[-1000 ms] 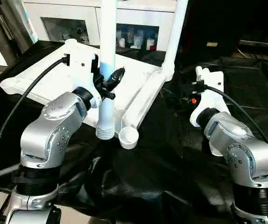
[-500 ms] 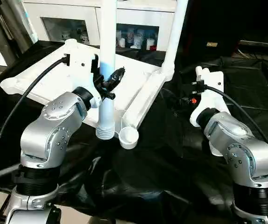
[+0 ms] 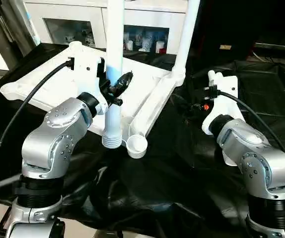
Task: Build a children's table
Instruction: Pick table leg
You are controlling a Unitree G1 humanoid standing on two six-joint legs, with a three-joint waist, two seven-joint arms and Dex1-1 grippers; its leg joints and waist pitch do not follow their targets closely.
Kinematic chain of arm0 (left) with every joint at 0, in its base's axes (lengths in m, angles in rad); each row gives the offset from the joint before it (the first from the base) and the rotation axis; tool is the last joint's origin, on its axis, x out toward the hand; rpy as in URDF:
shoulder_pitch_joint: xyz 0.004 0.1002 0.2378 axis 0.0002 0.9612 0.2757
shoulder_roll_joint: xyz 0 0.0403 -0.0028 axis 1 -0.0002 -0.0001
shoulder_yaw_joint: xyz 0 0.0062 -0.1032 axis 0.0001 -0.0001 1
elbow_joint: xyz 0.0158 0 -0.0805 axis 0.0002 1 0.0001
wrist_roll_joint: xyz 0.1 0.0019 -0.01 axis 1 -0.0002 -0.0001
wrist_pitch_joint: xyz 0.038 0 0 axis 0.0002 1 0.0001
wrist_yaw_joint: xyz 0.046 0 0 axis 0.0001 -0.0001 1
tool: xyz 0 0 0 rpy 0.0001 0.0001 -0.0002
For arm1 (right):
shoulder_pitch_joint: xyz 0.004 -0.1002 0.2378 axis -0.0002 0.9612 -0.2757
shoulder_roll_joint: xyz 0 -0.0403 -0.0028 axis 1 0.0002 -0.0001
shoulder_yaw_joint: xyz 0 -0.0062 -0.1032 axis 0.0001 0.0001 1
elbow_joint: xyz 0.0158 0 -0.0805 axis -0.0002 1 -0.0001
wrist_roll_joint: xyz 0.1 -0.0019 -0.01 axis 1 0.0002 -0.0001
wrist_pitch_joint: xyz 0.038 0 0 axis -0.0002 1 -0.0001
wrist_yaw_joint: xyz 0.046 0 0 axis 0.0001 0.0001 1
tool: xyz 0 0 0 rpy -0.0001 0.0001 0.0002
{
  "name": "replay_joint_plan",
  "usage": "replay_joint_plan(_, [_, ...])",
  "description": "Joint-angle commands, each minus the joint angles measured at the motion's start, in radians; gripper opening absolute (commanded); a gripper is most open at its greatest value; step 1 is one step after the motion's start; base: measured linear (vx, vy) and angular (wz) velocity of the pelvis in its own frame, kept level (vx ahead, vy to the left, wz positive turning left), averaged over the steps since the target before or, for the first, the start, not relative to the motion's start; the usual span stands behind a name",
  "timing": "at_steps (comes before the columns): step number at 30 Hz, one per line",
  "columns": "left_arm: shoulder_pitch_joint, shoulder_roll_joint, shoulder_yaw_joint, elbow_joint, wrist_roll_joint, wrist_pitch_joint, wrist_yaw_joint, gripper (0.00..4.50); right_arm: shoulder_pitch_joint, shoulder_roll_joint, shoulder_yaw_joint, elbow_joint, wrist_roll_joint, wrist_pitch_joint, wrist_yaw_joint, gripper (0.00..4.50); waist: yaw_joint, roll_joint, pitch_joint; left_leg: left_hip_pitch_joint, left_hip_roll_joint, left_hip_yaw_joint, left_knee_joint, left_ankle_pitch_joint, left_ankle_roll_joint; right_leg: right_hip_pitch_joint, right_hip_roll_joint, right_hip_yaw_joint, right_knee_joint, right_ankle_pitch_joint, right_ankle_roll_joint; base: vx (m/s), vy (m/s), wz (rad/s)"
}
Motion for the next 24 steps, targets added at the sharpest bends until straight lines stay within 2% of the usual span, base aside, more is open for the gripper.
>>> replay_joint_plan(1, [-0.016, 0.004, -0.001, -0.017, 0.003, -0.001, 0.001, 1.85, -0.004, -0.002, -0.002, -0.010, -0.005, -0.004, -0.003, 3.93, 0.000, 0.007, -0.078, 0.028, 0.023, -0.013, -0.062, -0.256, -0.052, 0.041, -0.051, 0.043, -0.076, -0.213, -0.116, 0.000, 0.000, 0.00])
replay_joint_plan(24, [-0.016, 0.004, -0.001, -0.017, 0.003, -0.001, 0.001, 1.85, -0.004, -0.002, -0.002, -0.010, -0.005, -0.004, -0.003, 3.93, 0.001, 0.007, -0.080, 0.027, 0.023, -0.013, -0.061, -0.250, -0.051, 0.042, -0.051, 0.043, -0.075, -0.205, -0.117, 0.000, 0.000, 0.00])
